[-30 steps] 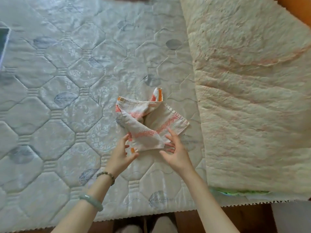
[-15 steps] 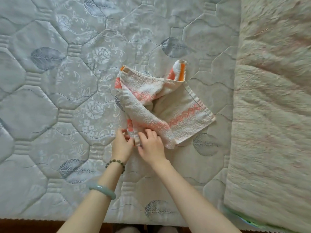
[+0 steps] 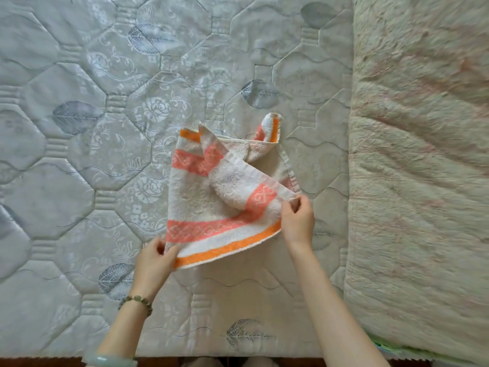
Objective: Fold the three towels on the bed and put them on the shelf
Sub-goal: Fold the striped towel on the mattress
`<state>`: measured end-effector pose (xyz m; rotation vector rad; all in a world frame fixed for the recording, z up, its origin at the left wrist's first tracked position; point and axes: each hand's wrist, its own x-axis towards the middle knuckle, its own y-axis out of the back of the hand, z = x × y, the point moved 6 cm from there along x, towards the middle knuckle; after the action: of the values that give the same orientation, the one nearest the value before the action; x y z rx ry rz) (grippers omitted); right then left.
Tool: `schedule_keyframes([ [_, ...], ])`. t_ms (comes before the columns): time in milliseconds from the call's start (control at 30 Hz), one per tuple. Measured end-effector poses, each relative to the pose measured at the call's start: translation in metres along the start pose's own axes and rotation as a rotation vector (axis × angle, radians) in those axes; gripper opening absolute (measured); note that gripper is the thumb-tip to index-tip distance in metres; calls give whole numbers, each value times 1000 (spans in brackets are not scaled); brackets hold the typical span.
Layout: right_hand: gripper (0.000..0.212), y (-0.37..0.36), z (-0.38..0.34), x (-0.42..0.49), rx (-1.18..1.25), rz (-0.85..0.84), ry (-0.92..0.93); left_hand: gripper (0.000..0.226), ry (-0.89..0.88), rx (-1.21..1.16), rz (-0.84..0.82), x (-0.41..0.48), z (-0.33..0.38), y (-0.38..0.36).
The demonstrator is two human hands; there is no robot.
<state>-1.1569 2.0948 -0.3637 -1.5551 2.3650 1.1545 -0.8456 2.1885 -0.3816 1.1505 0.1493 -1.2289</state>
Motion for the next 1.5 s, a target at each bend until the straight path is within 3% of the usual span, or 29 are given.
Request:
schedule_keyframes([
  [100, 8, 10, 36, 14, 22, 10, -160, 32, 20, 31, -53, -7, -10, 9],
  [167, 5, 17, 56, 16, -1, 24, -227, 33, 72, 31, -121, -10, -16, 4],
  [233, 16, 27, 61, 10, -73, 73, -234, 40, 134, -44, -215, -15, -20, -10],
  [333, 54, 29, 44, -11, -347, 88, -14, 12, 152, -126, -411, -33, -11, -39],
  [367, 55, 19, 33, -23, -400, 17, 106, 8, 127, -146, -453, -37, -7, -47],
  [433, 43, -18, 18, -55, -416, -295, 249, 9, 28, -202, -456, -42, 4, -55],
  [533, 34, -70, 15, -107, -391, -821, 72, 8, -106, -257, -416, -46, 23, -56],
  [600, 41, -86, 18, -120, -331, -928, -44, 26, -164, -274, -449, -48, 31, -55],
  [700, 24, -86, 12, -114, -96, -861, -83, 37, -220, -328, -491, -49, 38, -47],
  [767, 30, -78, 8, -105, -55, -802, -71, 38, -303, -255, -379, -41, 42, -31],
  [833, 44, -67, 4, -102, -145, -737, -22, 45, -454, -82, -148, -30, 54, -12],
  [900, 44, -55, -2, -101, -205, -676, 27, 61, -616, 129, 66, -16, 70, 1],
  [1000, 40, -38, -17, -103, -205, -627, 83, 90, -753, 508, 158, 18, 95, -3],
  [1067, 38, -29, -25, -102, -206, -587, 139, 82, -787, 673, 123, 43, 102, -11],
  [1233, 36, 8, -46, -97, -275, -514, 307, 16, -755, 736, 219, 95, 119, 21],
  [1367, 31, 62, -65, -79, -295, -374, 297, 12, -946, 590, 230, 78, 140, 59],
  [1500, 32, 113, -111, -78, -288, -223, 340, 11, -892, 477, 251, 20, 172, 107],
])
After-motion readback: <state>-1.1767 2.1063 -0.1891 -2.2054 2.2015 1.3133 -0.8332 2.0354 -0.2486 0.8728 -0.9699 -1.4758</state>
